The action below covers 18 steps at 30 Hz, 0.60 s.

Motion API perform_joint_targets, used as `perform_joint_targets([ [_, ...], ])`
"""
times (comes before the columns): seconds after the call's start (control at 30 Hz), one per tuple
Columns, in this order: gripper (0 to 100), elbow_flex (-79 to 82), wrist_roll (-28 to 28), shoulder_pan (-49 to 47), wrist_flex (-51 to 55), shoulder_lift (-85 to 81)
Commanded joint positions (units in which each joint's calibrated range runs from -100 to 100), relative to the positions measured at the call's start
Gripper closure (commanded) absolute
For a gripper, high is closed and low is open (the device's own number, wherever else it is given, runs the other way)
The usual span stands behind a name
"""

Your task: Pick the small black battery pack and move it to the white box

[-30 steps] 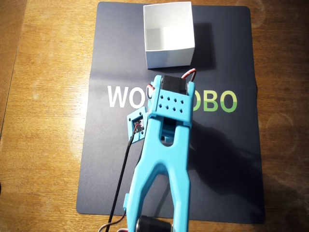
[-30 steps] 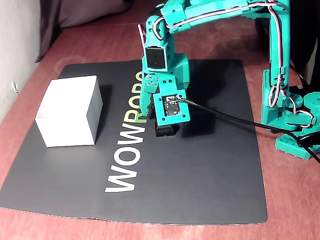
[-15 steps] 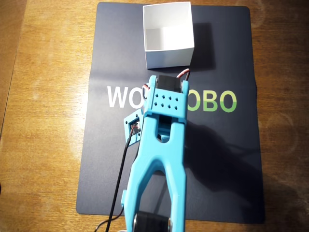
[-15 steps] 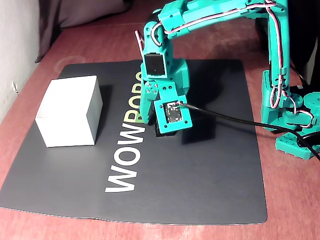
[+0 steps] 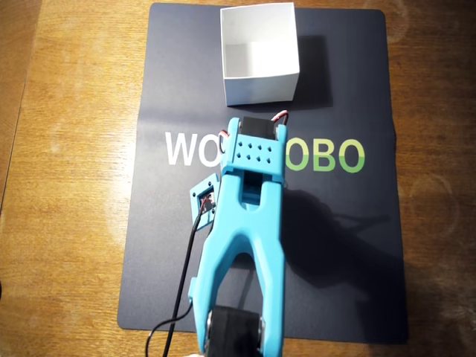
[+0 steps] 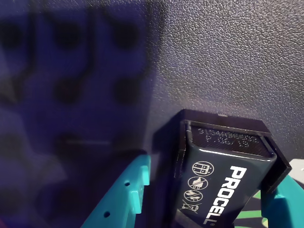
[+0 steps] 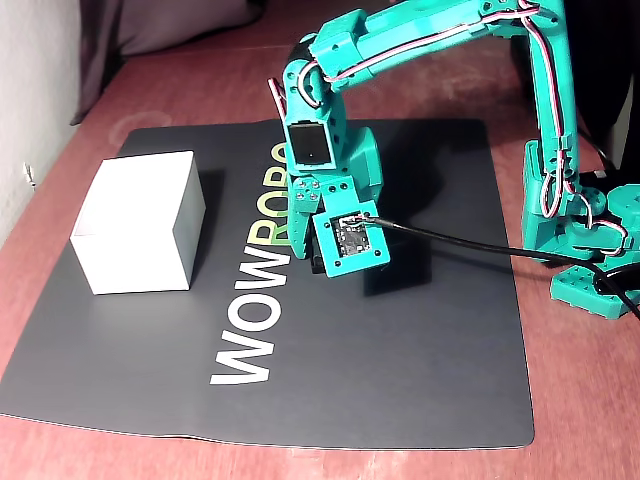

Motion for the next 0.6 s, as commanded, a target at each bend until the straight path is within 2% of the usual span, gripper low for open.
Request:
perform_joint_targets([
  [0.0,75,-1.36,-0.19,0.75,0.47,-0.73],
  [0.17,76,-1.36,-0.19,0.75,0.47,-0.91],
  [0.33,87,-1.36,-0.13,0.75,0.47,-1.0],
  [0.57,87,-1.36,-0.13,0.87,0.55,-1.0],
])
